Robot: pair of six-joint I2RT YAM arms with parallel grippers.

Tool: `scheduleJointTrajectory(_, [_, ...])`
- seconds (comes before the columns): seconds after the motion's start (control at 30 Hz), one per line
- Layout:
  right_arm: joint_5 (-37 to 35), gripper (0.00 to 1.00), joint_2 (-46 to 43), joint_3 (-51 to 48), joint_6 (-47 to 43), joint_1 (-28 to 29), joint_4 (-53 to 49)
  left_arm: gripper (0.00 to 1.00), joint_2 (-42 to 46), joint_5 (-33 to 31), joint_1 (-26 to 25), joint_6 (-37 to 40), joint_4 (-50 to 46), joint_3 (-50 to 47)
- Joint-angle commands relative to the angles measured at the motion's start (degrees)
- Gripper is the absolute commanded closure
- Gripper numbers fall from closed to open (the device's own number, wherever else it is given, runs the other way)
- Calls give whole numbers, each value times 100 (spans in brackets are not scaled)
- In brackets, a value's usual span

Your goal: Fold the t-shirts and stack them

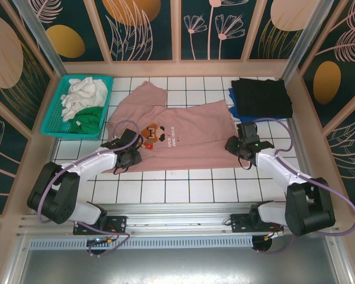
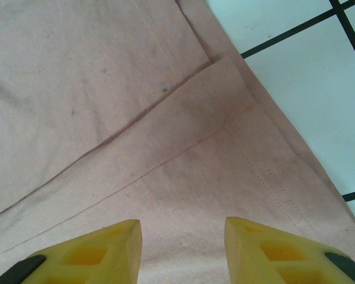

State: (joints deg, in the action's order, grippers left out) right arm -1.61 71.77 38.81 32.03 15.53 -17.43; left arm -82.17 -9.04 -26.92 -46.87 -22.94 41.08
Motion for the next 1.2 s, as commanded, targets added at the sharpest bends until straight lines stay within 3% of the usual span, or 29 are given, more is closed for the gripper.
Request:
scheduleJointTrajectory(0.0, [-85, 59, -9, -127, -25, -34, 226, 83, -71, -43, -7, 9, -37, 58])
scheduleJointTrajectory(0.1, [-44, 58, 3, -163, -39, -66, 264, 99, -16, -71, -7, 72, -53, 40])
scheduleJointTrajectory(0.23, [-59, 58, 4, -163, -65, -104, 249, 100, 145, -242, -7, 39, -327, 46])
scheduleJointTrajectory(0.4, [8, 58, 4, -207, -74, -109, 322, 64, 410, -567, -7, -163, -481, -183])
scheduleJointTrajectory(0.5, [42, 58, 46, -216, -74, -112, 372, 64, 195, -434, -7, -173, -343, -236])
scheduleJointTrajectory(0.67, [-18, 59, 18, -216, -109, -108, 320, 69, -60, -287, -6, -151, -57, -263])
scheduleJointTrajectory(0.8, [-23, 58, -62, -216, -139, -112, 360, 88, -98, -324, -7, -124, -71, -138])
scheduleJointTrajectory(0.9, [2, 59, -49, -215, -162, -104, 381, 95, -81, -378, -7, -93, -220, 26])
scheduleJointTrajectory(1.17, [47, 58, 37, -341, -163, -104, 568, 100, -177, -575, -7, 86, -436, 359])
